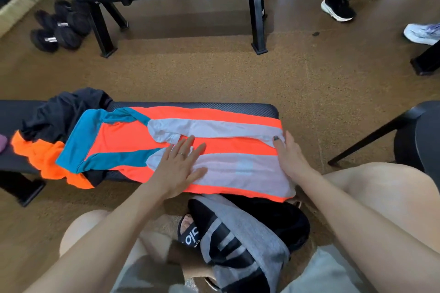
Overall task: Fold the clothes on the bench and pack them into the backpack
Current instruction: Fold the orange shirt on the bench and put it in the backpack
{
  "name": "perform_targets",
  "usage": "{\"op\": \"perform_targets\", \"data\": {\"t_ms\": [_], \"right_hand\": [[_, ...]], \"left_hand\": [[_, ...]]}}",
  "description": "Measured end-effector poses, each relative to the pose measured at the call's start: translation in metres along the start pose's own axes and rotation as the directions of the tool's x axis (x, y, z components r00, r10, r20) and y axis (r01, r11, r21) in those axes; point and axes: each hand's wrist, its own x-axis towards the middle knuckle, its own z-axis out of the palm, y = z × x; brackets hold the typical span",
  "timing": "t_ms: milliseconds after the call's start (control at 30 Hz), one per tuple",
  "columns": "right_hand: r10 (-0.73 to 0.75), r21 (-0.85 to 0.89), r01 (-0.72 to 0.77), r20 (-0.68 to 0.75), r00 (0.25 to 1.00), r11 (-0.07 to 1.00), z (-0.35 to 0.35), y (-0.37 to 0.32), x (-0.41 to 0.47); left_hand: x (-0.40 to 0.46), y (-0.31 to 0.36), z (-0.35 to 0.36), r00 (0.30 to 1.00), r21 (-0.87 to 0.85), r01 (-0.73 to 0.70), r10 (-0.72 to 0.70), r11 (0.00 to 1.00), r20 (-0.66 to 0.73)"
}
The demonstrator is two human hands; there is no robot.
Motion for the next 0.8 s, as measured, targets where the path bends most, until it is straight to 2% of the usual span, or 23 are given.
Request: {"op": "perform_targets", "data": {"t_ms": [67,100,133,200,233,300,400,467,533,600,700,800], "right_hand": [[-0.084,-0.162,0.052,-0.198,0.977,0.985,0.001,-0.01,-0.006],[-0.212,-0.279,0.126,-0.304,0.929,0.952,0.001,-0.019,-0.009],[-0.355,-0.381,0.215,-0.347,0.868,0.899,0.002,-0.034,-0.014],[-0.556,-0.477,0.392,-0.269,0.786,0.786,0.015,-0.062,-0.014],[-0.605,-0.48,0.459,-0.209,0.768,0.748,0.025,-0.077,-0.012],[-0.67,-0.456,0.569,-0.086,0.737,0.684,0.052,-0.11,-0.01],[-0.703,-0.375,0.688,0.121,0.701,0.621,0.102,-0.164,-0.008],[-0.647,-0.293,0.695,0.252,0.719,0.657,0.139,-0.2,-0.003],[-0.607,-0.245,0.694,0.348,0.714,0.677,0.174,-0.236,0.003],[-0.596,-0.252,0.723,0.428,0.679,0.643,0.208,-0.269,0.012],[-0.567,-0.295,0.743,0.498,0.656,0.6,0.25,-0.31,0.027],[-0.54,-0.309,0.747,0.537,0.648,0.589,0.285,-0.34,0.041]], "left_hand": [[0.002,-0.003,-0.01,0.999,-0.177,0.015,-0.023,0.984,-0.044],[0.001,-0.007,-0.017,0.992,-0.276,0.037,-0.067,0.961,-0.102],[-0.001,-0.014,-0.024,0.979,-0.357,0.062,-0.126,0.932,-0.161],[-0.01,-0.035,-0.036,0.932,-0.435,0.107,-0.243,0.894,-0.27],[-0.017,-0.048,-0.04,0.897,-0.442,0.147,-0.308,0.885,-0.318],[-0.033,-0.077,-0.043,0.788,-0.456,0.315,-0.497,0.832,-0.362],[-0.061,-0.12,-0.039,0.543,-0.524,0.604,-0.791,0.601,-0.282],[-0.076,-0.141,-0.035,0.395,-0.614,0.68,-0.906,0.401,-0.154],[-0.085,-0.159,-0.029,0.294,-0.685,0.682,-0.954,0.256,-0.063],[-0.088,-0.172,-0.025,0.254,-0.744,0.639,-0.966,0.197,-0.038],[-0.085,-0.183,-0.025,0.256,-0.874,0.472,-0.967,0.119,0.006],[-0.083,-0.188,-0.027,0.219,-0.9,0.426,-0.976,0.091,0.005]]}}
